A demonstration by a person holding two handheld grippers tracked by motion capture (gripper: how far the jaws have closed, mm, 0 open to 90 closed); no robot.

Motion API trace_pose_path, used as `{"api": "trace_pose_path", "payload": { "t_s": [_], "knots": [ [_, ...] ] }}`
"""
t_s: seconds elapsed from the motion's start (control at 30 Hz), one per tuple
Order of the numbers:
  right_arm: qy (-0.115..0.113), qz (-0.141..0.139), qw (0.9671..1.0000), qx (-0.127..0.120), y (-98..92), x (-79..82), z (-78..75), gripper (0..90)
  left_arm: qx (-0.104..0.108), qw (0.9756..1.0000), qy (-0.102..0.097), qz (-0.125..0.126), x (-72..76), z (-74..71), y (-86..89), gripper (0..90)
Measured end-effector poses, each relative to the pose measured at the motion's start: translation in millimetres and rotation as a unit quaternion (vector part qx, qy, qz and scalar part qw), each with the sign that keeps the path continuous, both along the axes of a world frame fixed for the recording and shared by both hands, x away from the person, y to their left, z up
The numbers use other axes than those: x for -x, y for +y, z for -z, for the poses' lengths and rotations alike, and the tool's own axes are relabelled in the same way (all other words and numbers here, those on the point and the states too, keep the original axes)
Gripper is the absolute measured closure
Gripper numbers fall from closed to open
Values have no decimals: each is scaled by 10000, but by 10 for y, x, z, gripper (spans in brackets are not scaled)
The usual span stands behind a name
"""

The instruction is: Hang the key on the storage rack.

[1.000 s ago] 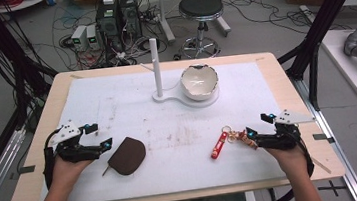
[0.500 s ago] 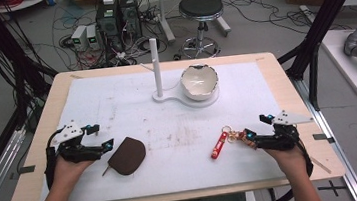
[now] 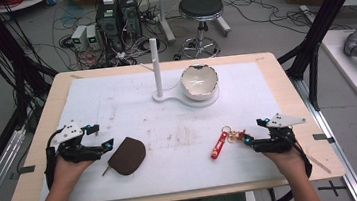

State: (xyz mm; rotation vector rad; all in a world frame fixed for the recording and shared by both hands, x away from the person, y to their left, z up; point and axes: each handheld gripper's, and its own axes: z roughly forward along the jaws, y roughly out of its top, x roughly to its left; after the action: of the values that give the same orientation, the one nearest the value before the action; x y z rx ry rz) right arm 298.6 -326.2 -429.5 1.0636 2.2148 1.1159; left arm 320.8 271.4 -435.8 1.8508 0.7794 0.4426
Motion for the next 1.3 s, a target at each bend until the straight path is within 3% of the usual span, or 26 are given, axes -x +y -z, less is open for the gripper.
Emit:
{"api": "trace_pose_path", "payload": {
  "t_s": [0.33, 0.73, 0.8, 0.87, 0.9, 0.93, 1.2, 1.3],
  "knots": [
    [321, -215, 9982, 451, 121, -65, 151, 238, -14, 10000, 11, 7, 2, 0, -6, 171],
    [568, -254, 9957, 689, 190, -164, 237, 285, -36, 10000, 30, 29, 10, 7, -18, 172],
    [626, -295, 9955, 648, 186, -169, 243, 310, -43, 10000, 31, 33, 11, 10, -21, 172],
    [730, -494, 9948, 504, 162, -179, 239, 458, -69, 10000, 47, 49, 13, 14, -27, 172],
    [730, -494, 9948, 504, 162, -179, 239, 458, -71, 10000, 44, 50, 14, 16, -28, 172],
    [735, -498, 9949, 486, 149, -182, 232, 517, -71, 9999, 51, 54, 15, 15, -30, 172],
    [791, -494, 9945, 466, 150, -182, 207, 529, -75, 9999, 23, 64, 25, 4, -28, 172],
    [602, -506, 9966, 244, 151, -151, 127, 530, -78, 9999, 23, 58, 28, 3, -28, 172]
  ]
}}
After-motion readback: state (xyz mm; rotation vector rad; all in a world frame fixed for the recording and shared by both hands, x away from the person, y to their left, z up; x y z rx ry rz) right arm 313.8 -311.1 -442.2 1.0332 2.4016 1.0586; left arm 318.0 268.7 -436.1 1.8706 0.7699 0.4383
